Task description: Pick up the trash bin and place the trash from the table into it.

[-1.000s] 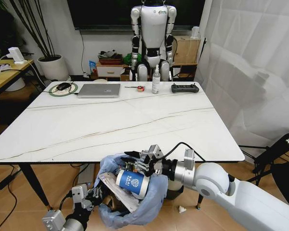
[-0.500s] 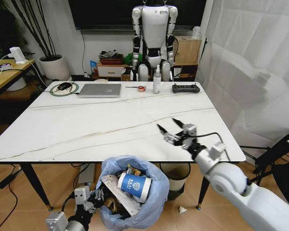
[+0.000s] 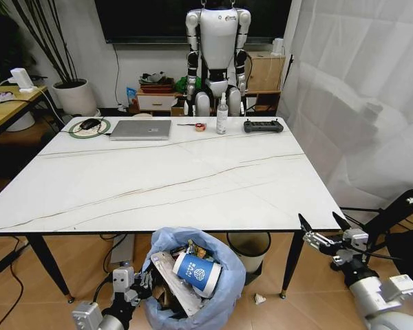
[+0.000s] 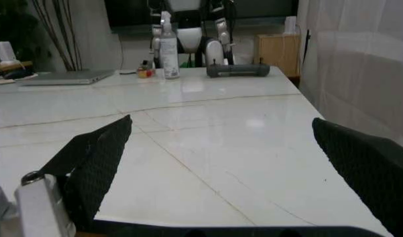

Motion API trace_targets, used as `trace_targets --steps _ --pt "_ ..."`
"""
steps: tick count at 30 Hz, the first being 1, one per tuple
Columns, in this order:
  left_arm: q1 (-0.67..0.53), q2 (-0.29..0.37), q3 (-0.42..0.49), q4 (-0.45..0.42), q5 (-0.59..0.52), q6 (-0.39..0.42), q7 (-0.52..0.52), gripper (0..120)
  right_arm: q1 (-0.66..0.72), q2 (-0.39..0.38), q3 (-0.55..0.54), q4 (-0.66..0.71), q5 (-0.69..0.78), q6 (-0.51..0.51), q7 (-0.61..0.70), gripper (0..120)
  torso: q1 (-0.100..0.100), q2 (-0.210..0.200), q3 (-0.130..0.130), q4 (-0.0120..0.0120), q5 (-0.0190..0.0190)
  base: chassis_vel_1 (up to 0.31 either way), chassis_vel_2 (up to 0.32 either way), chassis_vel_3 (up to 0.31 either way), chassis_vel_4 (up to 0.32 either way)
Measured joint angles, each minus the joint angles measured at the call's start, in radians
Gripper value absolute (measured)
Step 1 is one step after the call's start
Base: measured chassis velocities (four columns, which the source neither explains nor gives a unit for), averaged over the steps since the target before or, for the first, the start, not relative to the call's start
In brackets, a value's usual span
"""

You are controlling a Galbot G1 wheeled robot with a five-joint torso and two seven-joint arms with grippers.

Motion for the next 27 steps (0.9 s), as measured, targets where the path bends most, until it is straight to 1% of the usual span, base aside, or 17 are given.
trace_targets --steps 1,4,7,13,14,17,19,24,27 --pt "0.0 0.0 0.0 0.0 0.0 0.0 0.0 0 0.0 0.0 0.0 0.0 0.0 0.0 0.0 100 0.0 0.0 0.0 0.0 0.0 0.0 0.0 0.0 0.0" --pt "0.001 0.024 0.015 0.009 0.011 -0.009 -0.056 0 0.003 0.0 -0.002 0.0 0.0 0.0 -0.001 100 0.0 0.0 0.0 0.0002 -0.0001 0.0 0.0 0.0 0.0" --pt "-0.009 0.054 0.027 0.022 -0.007 -0.011 -0.097 0 0.008 -0.001 -0.006 0.0 0.0 0.0 -0.001 100 0.0 0.0 0.0 0.0002 -0.0001 0.0 0.0 0.0 0.0" --pt "-0.035 0.074 0.039 0.035 -0.03 -0.009 -0.119 0 0.011 -0.003 -0.009 0.0 0.001 0.0 -0.001 100 0.0 0.0 0.0 0.0 -0.0001 0.0 0.0 0.0 0.0" --pt "-0.051 0.084 0.045 0.042 -0.051 -0.006 -0.132 0 0.012 -0.003 -0.011 0.0 0.001 -0.001 -0.001 100 0.0 0.0 0.0 -0.0001 -0.0002 0.0 0.0 0.0 0.0" --pt "-0.09 0.108 0.055 0.058 -0.093 -0.002 -0.135 0 0.014 -0.004 -0.013 -0.001 0.002 -0.002 -0.001 100 -0.007 -0.015 -0.007 0.0001 -0.0001 0.0 0.0 0.0 0.0" --pt "-0.118 0.128 0.056 0.072 -0.118 -0.002 -0.128 0 0.015 -0.005 -0.014 -0.001 0.003 -0.003 -0.001 100 -0.012 -0.027 -0.014 -0.0002 0.0 0.0 0.0 0.0 0.0" --pt "-0.152 0.147 0.057 0.092 -0.154 0.001 -0.125 0 0.016 -0.005 -0.015 -0.001 0.004 -0.003 -0.001 100 -0.014 -0.03 -0.015 -0.0001 -0.0001 0.0 0.0 0.0 0.0" --pt "-0.182 0.164 0.067 0.109 -0.172 0.003 -0.121 0 0.016 -0.006 -0.016 -0.001 0.004 -0.004 -0.001 100 -0.021 -0.044 -0.021 0.0003 0.0 0.0 0.0 0.0 0.0"
